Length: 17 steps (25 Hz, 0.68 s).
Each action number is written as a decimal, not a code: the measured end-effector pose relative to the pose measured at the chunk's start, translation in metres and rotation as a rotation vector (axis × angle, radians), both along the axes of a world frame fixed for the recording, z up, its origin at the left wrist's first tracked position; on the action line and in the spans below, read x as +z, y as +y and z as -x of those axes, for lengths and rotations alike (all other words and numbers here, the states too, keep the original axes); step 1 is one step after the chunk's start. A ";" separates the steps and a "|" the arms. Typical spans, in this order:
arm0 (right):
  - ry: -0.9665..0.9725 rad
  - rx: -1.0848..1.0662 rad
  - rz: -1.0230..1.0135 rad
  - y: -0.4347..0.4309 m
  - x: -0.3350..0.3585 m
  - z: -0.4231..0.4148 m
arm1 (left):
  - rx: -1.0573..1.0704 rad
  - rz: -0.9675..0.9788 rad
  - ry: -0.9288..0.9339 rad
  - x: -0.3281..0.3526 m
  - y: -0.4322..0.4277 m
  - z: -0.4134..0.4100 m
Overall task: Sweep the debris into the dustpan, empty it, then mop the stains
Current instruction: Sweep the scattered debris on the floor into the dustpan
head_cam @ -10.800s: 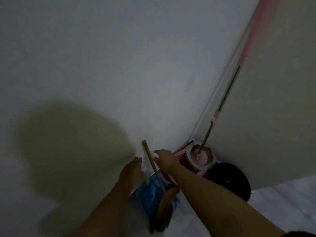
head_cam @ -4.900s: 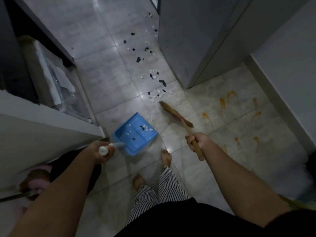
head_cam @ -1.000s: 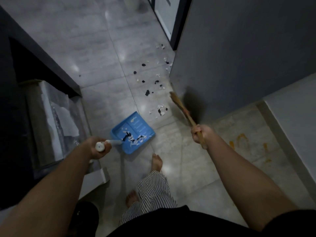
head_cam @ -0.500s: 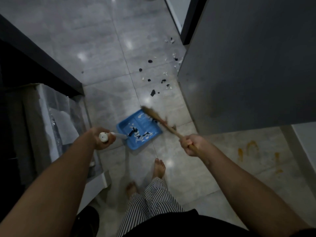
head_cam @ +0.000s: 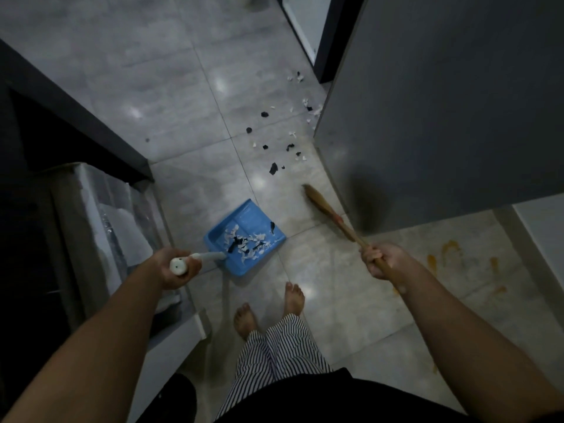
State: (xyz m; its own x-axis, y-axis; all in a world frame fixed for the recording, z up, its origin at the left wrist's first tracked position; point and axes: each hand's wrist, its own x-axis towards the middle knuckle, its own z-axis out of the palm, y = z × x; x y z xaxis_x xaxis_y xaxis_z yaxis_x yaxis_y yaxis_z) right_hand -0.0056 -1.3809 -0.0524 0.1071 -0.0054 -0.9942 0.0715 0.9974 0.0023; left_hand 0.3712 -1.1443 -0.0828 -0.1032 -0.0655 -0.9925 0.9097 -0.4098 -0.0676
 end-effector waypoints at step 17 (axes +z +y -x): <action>-0.091 0.108 -0.066 0.076 0.055 -0.024 | 0.113 0.053 -0.004 0.005 0.042 -0.001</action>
